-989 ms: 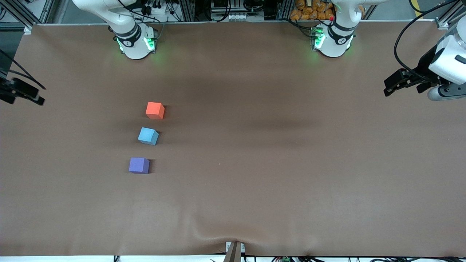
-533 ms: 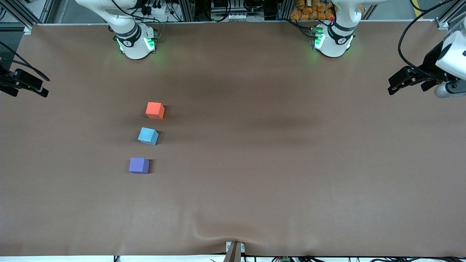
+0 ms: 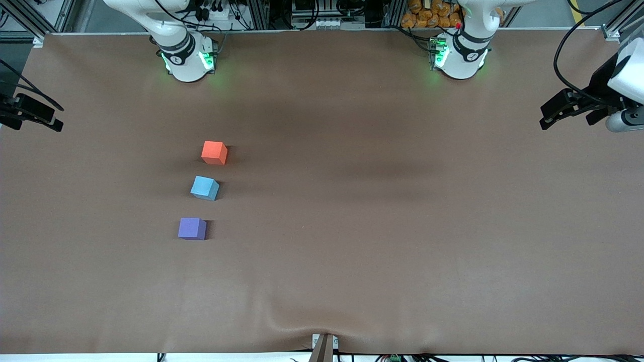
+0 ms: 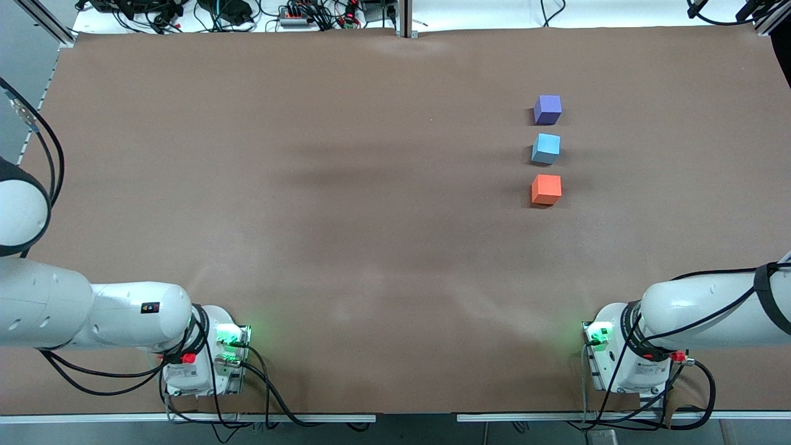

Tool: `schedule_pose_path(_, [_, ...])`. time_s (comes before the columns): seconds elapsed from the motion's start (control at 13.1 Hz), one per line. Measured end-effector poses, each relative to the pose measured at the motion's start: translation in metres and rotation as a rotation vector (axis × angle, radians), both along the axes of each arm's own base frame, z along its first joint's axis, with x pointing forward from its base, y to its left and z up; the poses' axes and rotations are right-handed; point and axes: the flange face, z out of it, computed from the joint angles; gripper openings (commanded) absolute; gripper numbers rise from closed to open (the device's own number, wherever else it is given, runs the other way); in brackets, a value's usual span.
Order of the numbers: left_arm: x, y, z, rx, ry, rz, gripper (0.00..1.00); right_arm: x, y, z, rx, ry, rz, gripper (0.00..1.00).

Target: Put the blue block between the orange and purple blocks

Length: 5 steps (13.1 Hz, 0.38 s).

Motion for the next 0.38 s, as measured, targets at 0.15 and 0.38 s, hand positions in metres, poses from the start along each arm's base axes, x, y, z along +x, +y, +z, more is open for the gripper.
schedule_pose_path(0.15, [-0.003, 0.002, 0.007, 0.001, 0.007, 0.003, 1.0, 0.0, 0.0, 0.0, -0.014, 0.003, 0.002, 1.0])
schedule_pose_path(0.38, [-0.007, 0.003, 0.015, 0.001, 0.015, 0.005, 1.0, 0.0, -0.001, 0.0, -0.023, 0.004, 0.003, 1.0])
